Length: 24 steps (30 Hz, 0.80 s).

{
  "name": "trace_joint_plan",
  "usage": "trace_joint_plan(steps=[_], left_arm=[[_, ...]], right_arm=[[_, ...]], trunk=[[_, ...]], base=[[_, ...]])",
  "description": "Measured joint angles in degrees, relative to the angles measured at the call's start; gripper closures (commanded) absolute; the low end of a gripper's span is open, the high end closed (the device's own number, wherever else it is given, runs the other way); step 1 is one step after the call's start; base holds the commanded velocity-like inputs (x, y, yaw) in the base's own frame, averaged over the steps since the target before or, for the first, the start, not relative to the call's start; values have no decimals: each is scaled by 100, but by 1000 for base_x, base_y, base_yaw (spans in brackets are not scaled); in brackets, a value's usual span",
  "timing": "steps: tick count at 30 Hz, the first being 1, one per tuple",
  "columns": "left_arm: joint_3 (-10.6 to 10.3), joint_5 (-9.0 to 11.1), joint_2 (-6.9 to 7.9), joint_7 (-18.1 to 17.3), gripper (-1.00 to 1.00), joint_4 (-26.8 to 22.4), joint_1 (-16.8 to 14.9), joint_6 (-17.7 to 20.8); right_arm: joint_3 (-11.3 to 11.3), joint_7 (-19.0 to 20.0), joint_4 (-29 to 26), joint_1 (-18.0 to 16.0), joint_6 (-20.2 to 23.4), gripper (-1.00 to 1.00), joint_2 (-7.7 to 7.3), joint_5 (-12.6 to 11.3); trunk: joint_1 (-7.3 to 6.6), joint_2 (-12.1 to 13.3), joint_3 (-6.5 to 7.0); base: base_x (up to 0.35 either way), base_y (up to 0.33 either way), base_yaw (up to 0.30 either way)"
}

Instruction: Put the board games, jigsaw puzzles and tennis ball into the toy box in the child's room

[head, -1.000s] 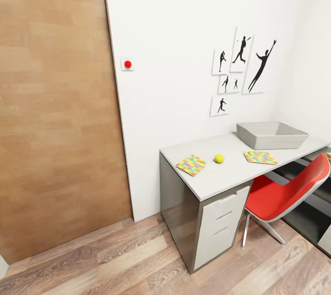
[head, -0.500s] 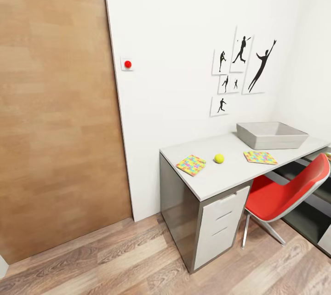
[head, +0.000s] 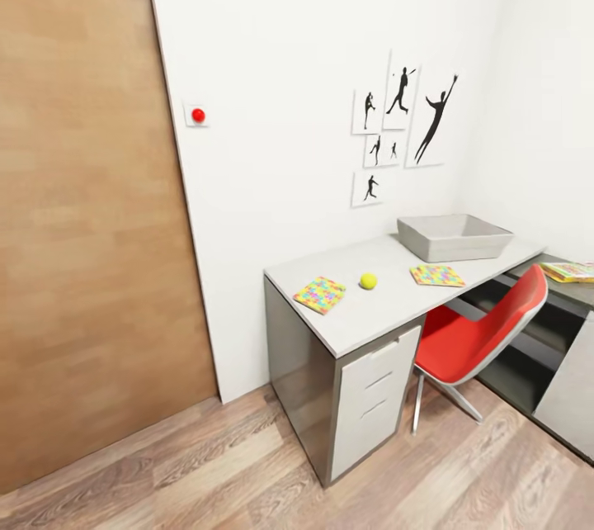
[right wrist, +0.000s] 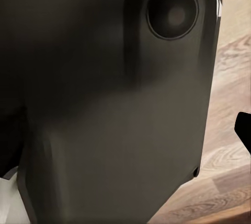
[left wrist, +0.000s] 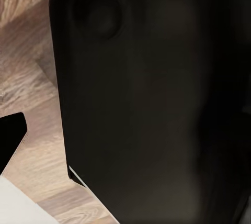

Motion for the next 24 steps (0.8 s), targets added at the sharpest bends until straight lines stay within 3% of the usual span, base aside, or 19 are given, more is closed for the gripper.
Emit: trace_joint_plan(steps=[13,24], left_arm=[[3,0,-1,0,-100,0,0,0],[18,14,-4,-1,-100,-4,0,12]], right_arm=[[6,2,0,0,6,-100,0,-2],[2,29,0,-1,3,-100,-1,0]], trunk=[[0,0,0],[-43,79,35]], base=[[0,0,-262],[0,0,-33]])
